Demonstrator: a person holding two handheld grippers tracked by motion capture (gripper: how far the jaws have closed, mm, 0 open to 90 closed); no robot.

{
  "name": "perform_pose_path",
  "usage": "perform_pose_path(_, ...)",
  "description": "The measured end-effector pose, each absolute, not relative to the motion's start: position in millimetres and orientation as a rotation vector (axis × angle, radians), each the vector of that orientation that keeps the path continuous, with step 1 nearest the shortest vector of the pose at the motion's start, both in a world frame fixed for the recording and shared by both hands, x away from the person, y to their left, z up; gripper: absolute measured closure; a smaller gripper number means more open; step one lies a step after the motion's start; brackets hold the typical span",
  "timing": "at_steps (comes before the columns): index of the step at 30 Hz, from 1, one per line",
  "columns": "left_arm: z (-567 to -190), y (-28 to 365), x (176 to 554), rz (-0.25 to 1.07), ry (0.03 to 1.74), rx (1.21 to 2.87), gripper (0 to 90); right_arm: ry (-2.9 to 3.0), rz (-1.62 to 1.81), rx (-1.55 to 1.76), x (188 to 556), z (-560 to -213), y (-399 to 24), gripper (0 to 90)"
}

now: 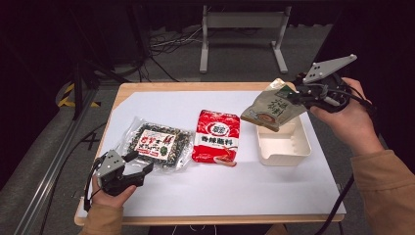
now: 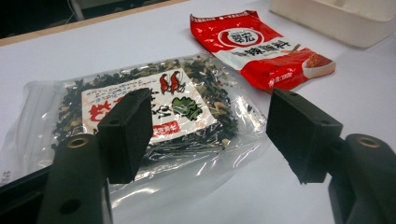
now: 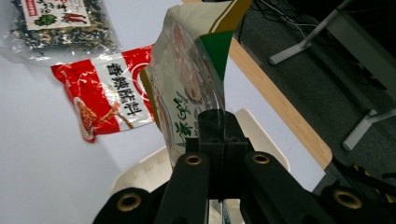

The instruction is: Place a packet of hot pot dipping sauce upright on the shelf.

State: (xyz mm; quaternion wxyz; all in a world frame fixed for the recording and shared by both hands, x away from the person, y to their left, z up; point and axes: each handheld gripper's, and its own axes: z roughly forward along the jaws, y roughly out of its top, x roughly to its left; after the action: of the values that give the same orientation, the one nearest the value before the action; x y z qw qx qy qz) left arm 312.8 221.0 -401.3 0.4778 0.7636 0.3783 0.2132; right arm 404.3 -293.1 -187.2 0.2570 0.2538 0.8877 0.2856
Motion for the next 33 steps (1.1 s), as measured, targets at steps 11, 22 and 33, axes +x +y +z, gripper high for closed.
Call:
perform_pose_path(11, -402.9, 223.1, 308.6, 0.553, 0.924, 1.870, 32.8, 2.352, 0.748, 0.669, 433.3, -184.1, -302.2, 89.8)
perform_pose_path(22, -403.5, 225.3, 309.9, 0.557, 0.922, 1.879, 31.8, 2.315, 0.766, 0.689, 459.5, -188.5, -319.6, 89.8)
perform_pose_path(33, -403.9, 225.2, 310.6, 0.534, 0.924, 1.884, 32.6, 2.328, 0.686, 0.636, 487.5, -202.3, -329.8, 89.7)
